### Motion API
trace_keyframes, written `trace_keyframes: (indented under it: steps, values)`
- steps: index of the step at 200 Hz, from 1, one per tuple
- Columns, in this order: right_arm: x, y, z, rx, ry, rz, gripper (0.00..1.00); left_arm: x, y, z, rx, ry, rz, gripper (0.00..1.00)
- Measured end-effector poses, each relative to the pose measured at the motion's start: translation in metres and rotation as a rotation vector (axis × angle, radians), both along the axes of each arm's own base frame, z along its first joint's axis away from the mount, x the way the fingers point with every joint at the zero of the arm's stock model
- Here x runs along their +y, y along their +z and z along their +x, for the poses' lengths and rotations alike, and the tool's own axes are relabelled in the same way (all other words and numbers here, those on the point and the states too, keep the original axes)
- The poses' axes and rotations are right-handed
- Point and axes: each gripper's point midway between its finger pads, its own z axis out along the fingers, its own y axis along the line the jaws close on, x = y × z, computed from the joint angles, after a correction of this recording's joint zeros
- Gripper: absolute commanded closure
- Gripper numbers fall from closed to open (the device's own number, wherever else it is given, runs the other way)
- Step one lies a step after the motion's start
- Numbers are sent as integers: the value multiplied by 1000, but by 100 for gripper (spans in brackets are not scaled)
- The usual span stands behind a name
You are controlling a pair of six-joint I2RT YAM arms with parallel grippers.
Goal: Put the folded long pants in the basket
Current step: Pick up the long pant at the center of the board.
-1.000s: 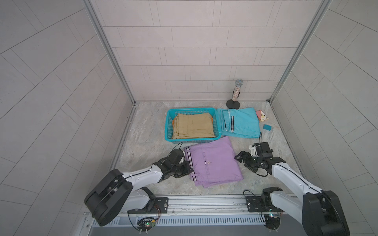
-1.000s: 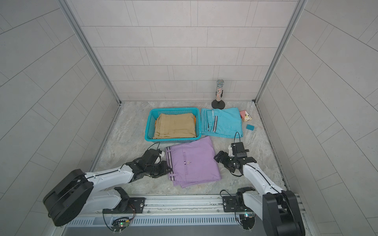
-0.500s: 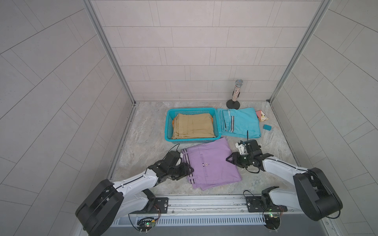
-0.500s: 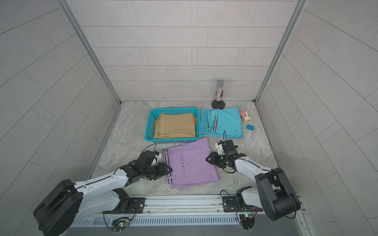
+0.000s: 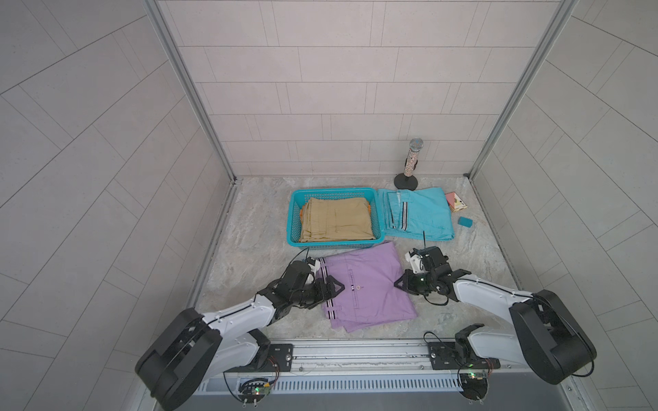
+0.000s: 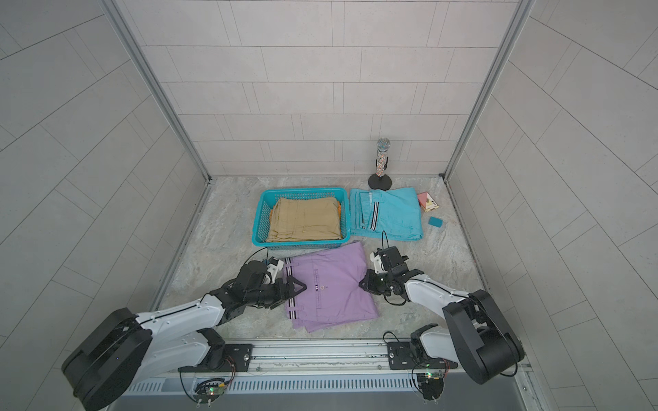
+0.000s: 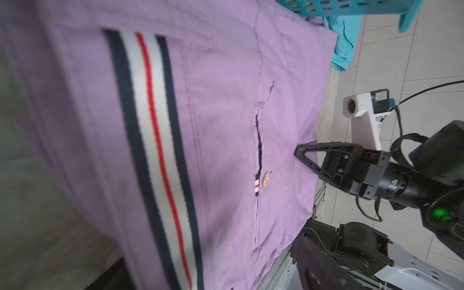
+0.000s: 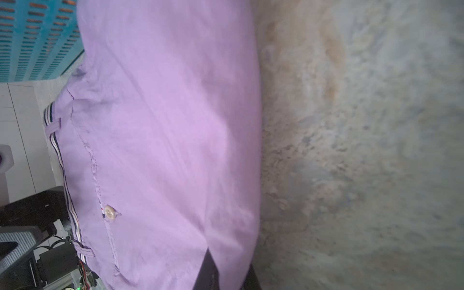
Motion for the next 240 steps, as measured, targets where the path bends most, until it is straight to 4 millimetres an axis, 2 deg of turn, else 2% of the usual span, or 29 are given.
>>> trace_keyframes:
  steps: [22, 31, 43, 68, 88, 145, 177, 192, 222, 240]
  values:
    - [2, 1, -5, -1, -3, -7, 100, -7, -3, 6, -6, -12, -23, 21]
    - [2, 1, -8, 2, -5, -9, 100, -10, -4, 7, -5, -21, -33, 29]
    - [2, 2, -12, 4, -6, -17, 100, -11, -8, 8, 3, -30, -32, 43]
    - [3, 3, -18, 15, -11, -24, 100, -12, -20, 7, 42, -34, -23, 82]
    - [3, 4, -20, 15, -11, -27, 100, -16, -23, 5, 61, -53, -35, 100]
    - [5, 12, -25, 7, -5, -13, 100, -15, -18, 2, 60, -61, -37, 100]
    - [17, 39, -31, -23, 44, 40, 100, -1, 0, -13, 82, -45, 1, 100]
    - [22, 60, -32, -58, 64, 65, 100, 4, 23, -16, 48, -34, 2, 100]
    - [27, 108, -31, -148, 77, 112, 100, 12, 87, -16, -84, 1, -66, 100]
    - [30, 136, -33, -193, 87, 142, 100, 16, 115, -20, -117, 12, -93, 100]
